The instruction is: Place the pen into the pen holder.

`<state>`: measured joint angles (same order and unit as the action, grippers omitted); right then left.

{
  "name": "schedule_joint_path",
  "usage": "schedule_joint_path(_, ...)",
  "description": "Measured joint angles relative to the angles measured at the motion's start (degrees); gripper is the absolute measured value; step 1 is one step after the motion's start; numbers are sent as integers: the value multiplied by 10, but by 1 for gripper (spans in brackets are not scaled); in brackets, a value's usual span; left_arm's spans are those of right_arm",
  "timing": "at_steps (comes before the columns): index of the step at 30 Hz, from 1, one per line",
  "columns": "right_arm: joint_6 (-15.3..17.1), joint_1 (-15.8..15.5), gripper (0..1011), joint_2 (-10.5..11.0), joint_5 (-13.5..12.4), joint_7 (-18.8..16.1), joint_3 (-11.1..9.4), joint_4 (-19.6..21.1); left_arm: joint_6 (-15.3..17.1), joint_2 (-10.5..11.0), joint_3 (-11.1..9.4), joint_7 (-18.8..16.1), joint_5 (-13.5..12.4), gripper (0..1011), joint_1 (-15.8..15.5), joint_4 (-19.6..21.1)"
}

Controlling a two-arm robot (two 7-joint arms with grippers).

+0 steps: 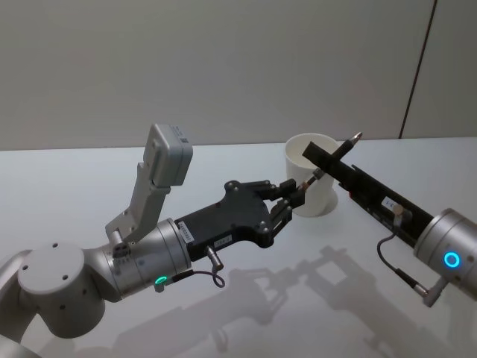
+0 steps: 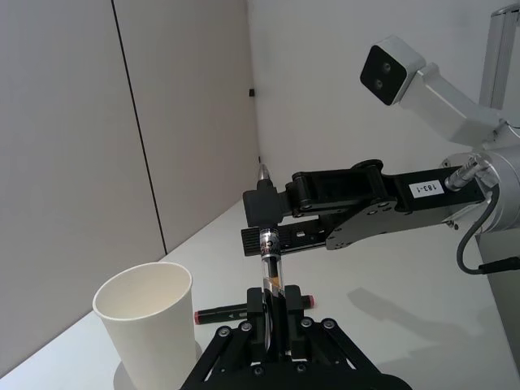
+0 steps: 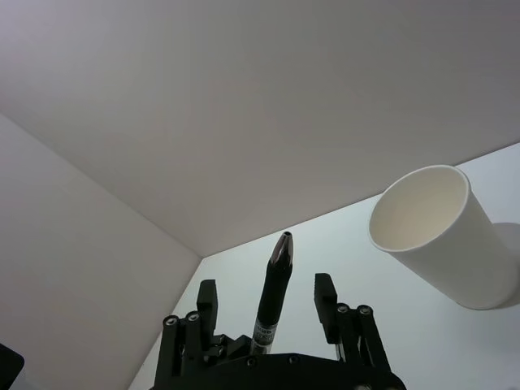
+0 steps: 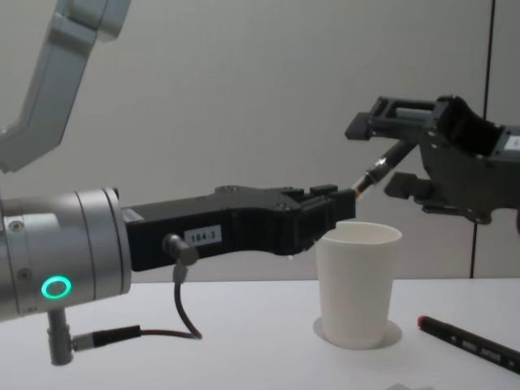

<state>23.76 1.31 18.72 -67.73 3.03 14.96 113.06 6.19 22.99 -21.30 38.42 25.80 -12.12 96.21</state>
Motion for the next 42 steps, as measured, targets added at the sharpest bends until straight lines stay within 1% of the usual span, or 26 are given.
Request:
schedule_joint_path(2,0,1,717,-1,1,0,1,-1,0,0,0,0,0,150,0,0)
schedule_joint_path(3,0,1,708,-1,1,0,1,-1,0,0,0,0,0,150,0,0)
schedule_joint_path(4,0,1,659,-1,1,0,1,-1,0,0,0,0,0,150,0,0)
schedule_joint_path(5,0,2,637,-1,2,0,1,-1,0,0,0,0,0,150,0,0)
schedule_joint_path(6,0,2,599,-1,2,0,1,-1,0,0,0,0,0,150,0,0)
schedule_joint_path(7,0,2,535,-1,2,0,2,-1,0,0,0,0,0,150,0,0)
schedule_joint_path(9,-1,3,516,-2,3,0,2,-2,0,0,0,0,0,150,0,0)
schedule_joint_path(11,-1,3,450,-2,3,0,2,-2,0,0,0,0,0,150,0,0)
schedule_joint_path(12,-1,3,390,-2,3,0,3,-2,0,0,0,0,0,150,0,0)
schedule_joint_path(14,-1,3,357,-2,3,0,3,-2,0,0,0,0,0,150,0,0)
schedule_joint_path(15,-1,4,288,-2,3,0,3,-2,0,0,0,0,0,150,0,0)
schedule_joint_path(18,-1,4,228,-2,4,0,3,-3,0,0,0,0,0,150,0,0)
schedule_joint_path(19,-1,4,170,-3,4,0,3,-3,0,0,0,0,0,150,0,0)
schedule_joint_path(22,-1,4,130,-3,4,-1,3,-3,0,0,0,0,0,150,0,0)
schedule_joint_path(31,-1,5,130,-3,4,0,4,-3,0,0,0,0,0,154,0,0)
schedule_joint_path(33,-1,5,130,-3,5,0,4,-3,0,0,0,0,0,181,0,0)
schedule_joint_path(35,-1,5,130,-3,5,0,4,-3,0,0,0,0,0,255,0,0)
schedule_joint_path(37,-1,5,130,-3,5,0,4,-3,0,0,0,0,0,295,0,0)
schedule_joint_path(42,-1,5,130,-3,5,0,4,-3,0,0,0,0,0,449,0,0)
